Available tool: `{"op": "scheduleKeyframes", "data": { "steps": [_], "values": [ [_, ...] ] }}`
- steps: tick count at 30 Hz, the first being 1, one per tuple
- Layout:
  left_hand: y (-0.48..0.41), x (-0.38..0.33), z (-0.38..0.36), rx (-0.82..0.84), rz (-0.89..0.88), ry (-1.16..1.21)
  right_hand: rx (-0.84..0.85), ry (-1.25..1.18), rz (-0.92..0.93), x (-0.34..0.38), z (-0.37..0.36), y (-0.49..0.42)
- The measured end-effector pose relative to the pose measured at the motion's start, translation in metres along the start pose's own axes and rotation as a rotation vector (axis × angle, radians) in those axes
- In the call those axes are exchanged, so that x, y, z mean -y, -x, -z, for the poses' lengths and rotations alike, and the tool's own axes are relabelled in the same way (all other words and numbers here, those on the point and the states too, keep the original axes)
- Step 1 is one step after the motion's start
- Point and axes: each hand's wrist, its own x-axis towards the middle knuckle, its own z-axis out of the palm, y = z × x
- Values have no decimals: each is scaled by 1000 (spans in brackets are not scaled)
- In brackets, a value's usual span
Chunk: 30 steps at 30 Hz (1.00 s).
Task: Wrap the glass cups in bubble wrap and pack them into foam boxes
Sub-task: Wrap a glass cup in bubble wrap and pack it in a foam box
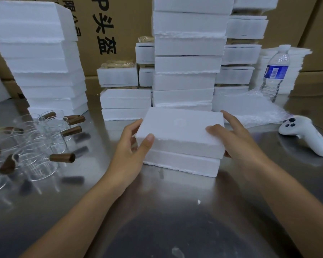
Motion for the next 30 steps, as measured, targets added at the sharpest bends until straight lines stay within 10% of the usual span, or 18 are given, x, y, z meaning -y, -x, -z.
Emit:
{"op": "scheduleKeyframes", "data": {
  "steps": [30],
  "values": [
    [-2, 1, 6, -26, 14, -132, 207, -125, -157, -10, 11, -16]
  ]
}}
